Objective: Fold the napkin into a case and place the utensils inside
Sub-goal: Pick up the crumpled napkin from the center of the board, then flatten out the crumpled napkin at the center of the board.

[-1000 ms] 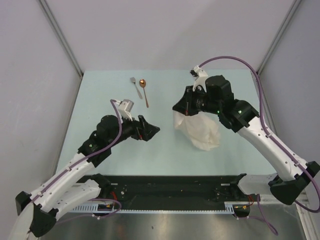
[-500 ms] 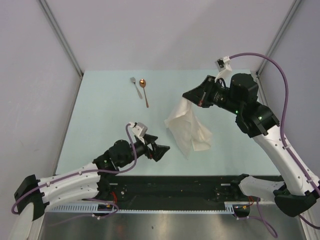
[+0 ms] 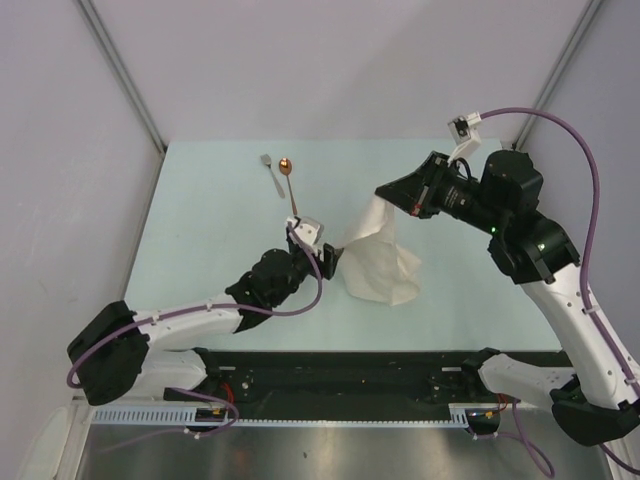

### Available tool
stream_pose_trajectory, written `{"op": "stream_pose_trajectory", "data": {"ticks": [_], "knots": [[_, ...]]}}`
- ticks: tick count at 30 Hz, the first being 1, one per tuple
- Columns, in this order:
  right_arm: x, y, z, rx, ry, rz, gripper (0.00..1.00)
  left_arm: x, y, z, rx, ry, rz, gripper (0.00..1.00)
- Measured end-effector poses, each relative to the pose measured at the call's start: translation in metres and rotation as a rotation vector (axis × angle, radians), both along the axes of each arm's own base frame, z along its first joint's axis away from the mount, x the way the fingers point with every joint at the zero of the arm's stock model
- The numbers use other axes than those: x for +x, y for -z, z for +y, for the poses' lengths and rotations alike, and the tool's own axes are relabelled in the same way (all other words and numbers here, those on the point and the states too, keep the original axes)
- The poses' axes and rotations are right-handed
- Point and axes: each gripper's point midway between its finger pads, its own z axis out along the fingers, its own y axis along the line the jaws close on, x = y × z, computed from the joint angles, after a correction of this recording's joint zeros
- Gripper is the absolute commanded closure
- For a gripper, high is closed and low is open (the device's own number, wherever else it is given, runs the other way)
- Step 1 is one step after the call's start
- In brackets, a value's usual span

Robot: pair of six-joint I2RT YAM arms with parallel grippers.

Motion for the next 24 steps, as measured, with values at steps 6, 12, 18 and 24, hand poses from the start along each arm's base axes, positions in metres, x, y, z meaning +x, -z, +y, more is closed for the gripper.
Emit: {"op": "stream_pose_trajectory", "data": {"ticks": [6,12,18,24], "knots": [[-0.001,-0.004,-0.018,-0.009,0.041,-0.005,1.0,0.017,-0.023,0.003,-0.012,0.009,-0.03,0.83],[-0.006,-0.019,-0.056,-0.062,0.136,-0.054,1.0,-0.008,-0.056,-0.004,0.001,0.148,-0.003,1.0],[-0.068,-0.056,-0.08,-0.094,0.102,-0.178,1.0,-0.074,-0.153,0.014,-0.086,0.359,-0.049,1.0],[-0.153,-0.076,-0.104,-0.105,0.045,-0.309,1.0,-0.151,-0.259,0.052,-0.221,0.545,-0.228,1.0]]}}
